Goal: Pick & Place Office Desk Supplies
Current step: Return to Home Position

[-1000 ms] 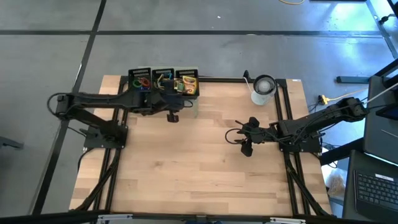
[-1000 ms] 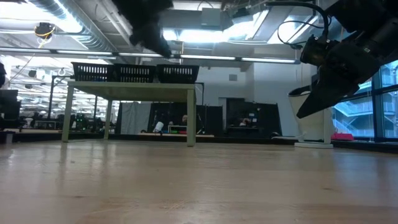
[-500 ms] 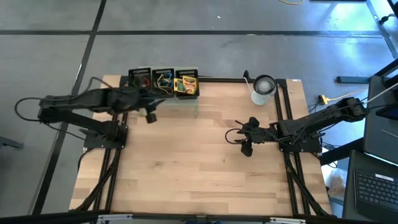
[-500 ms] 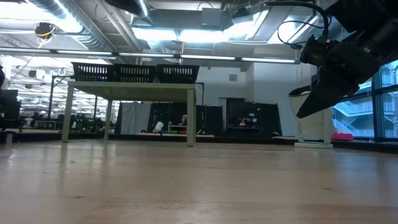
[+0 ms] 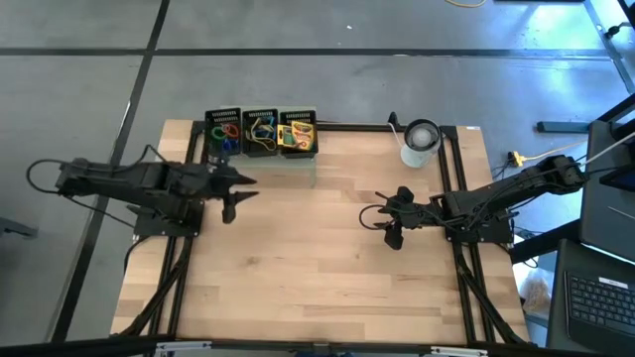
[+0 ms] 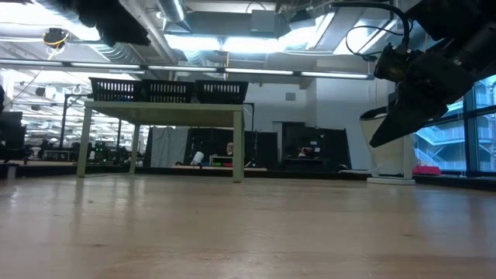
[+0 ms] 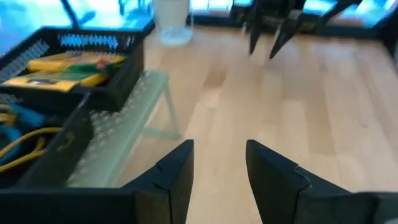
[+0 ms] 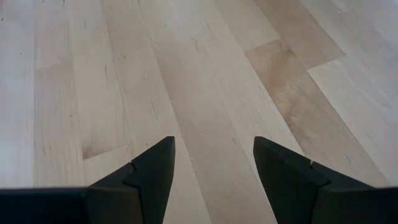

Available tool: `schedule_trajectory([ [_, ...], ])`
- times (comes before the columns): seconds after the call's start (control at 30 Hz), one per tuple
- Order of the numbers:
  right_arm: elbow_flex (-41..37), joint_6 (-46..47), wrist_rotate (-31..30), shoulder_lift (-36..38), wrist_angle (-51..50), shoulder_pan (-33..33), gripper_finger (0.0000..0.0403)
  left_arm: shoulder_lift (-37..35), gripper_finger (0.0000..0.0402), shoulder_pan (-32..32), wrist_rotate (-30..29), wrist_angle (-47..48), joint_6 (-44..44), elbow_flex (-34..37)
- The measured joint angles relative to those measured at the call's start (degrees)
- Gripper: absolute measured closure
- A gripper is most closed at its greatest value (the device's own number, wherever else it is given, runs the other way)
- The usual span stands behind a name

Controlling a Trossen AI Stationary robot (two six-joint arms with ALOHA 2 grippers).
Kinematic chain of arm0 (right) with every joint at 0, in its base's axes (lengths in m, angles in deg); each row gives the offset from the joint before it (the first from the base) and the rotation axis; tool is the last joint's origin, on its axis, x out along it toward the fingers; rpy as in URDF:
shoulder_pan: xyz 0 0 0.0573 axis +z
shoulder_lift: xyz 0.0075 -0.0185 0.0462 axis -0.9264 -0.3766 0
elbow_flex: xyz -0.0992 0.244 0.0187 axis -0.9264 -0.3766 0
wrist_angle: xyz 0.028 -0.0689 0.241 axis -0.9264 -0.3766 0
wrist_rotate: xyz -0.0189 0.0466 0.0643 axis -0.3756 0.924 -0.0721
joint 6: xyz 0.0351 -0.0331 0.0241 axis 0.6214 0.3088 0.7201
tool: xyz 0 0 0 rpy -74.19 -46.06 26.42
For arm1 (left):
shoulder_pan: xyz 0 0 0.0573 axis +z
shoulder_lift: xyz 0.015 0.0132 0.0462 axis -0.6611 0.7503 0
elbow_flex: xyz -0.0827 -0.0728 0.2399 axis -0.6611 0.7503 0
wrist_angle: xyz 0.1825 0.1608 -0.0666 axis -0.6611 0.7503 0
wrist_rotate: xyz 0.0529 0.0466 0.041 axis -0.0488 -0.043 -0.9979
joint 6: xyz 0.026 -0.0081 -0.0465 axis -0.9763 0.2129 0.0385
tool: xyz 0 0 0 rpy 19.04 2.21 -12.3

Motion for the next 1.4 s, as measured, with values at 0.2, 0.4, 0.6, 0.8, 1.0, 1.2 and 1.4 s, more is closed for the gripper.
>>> schedule_trajectory([
  [0.2, 0.0, 0.0, -0.01, 0.0, 0.0, 0.02, 0.0183, -9.95, 0.0263, -1.18, -0.17, -15.2, -3.96, 13.75],
  [0.4, 0.0, 0.0, -0.02, 0.0, 0.0, 0.02, 0.0183, -21.47, 0.0263, -1.18, -0.18, -19.76, -4.12, 23.25],
  [0.6, 0.0, 0.0, -0.02, 0.0, 0.0, 0.0, 0.0183, -32.77, 0.0263, -1.18, -0.51, -19.78, -4.73, 28.97],
  [0.8, 0.02, -0.02, -0.04, 0.02, 0.01, 0.01, 0.0183, -38.4, 0.0263, -1.18, -0.71, -19.85, -7.24, 32.44],
  [1.0, 0.02, -0.02, -0.07, 0.02, 0.45, 0.0, 0.0183, -38.4, 0.0263, -1.18, -0.98, -19.93, -8.16, 32.47],
  [1.2, 0.02, -0.02, -0.09, 0.02, 0.45, 0.02, 0.0183, -38.39, 0.0262, -1.18, -1.09, -21.18, -3.65, 34.76],
  [1.4, 0.02, -0.02, -0.09, 0.02, 0.45, 0.01, 0.0183, -37.13, 0.0263, -1.18, -0.97, -34.29, -5.49, 40.4],
])
